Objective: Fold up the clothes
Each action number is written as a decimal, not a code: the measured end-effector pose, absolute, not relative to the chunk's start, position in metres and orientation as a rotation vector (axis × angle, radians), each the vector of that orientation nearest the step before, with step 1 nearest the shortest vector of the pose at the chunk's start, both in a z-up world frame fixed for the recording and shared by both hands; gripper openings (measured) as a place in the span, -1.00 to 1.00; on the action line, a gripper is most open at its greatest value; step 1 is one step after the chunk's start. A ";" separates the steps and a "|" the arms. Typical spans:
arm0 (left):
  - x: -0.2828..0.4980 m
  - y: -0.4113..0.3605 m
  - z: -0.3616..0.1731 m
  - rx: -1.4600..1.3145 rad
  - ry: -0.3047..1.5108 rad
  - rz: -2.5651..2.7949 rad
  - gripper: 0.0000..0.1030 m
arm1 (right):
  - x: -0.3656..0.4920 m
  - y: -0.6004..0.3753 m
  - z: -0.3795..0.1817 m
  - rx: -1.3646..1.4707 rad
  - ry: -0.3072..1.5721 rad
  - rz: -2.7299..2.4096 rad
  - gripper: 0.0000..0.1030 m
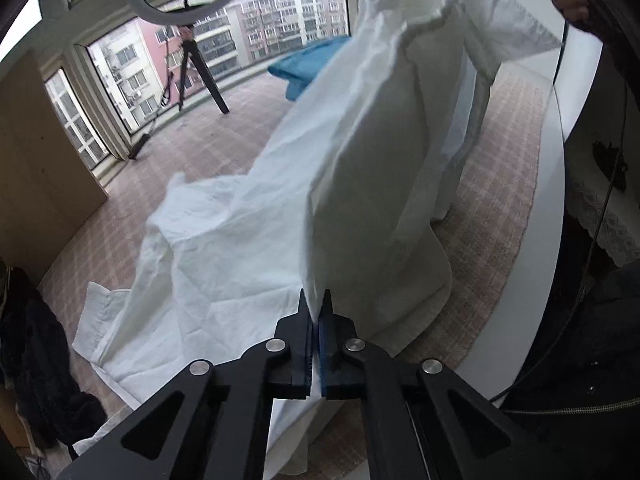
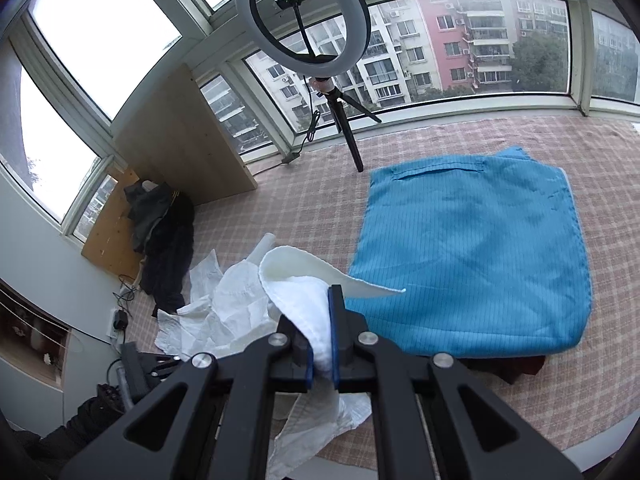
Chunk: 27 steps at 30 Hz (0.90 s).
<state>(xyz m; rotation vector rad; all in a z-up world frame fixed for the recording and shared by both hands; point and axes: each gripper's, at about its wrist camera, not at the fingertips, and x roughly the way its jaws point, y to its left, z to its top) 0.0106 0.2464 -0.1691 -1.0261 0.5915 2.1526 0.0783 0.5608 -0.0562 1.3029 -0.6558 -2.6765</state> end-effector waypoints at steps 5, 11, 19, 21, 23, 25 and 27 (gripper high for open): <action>-0.009 0.219 -0.100 -0.895 0.600 2.320 -0.98 | 0.070 0.560 -0.034 1.151 -0.722 -2.757 -0.87; -0.037 0.181 0.032 -0.657 0.725 2.510 -0.98 | 0.048 0.530 0.086 0.760 -0.647 -2.844 -0.90; -0.002 0.140 0.179 -0.279 0.886 2.618 -0.98 | 0.082 0.469 0.286 0.354 -0.457 -2.903 -0.90; 0.000 0.137 0.183 -0.286 0.903 2.607 -0.98 | 0.090 0.446 0.314 0.275 -0.399 -2.930 -0.90; -0.007 0.139 0.171 -0.382 0.927 2.577 -0.98 | 0.074 0.410 0.318 0.419 -0.272 -2.979 -0.90; -0.015 0.143 0.150 -0.478 1.017 2.556 -0.98 | 0.065 0.384 0.316 0.530 -0.232 -2.974 -0.91; -0.003 0.137 0.153 -0.468 0.972 2.507 -0.98 | 0.069 0.369 0.318 0.540 -0.277 -2.934 -0.91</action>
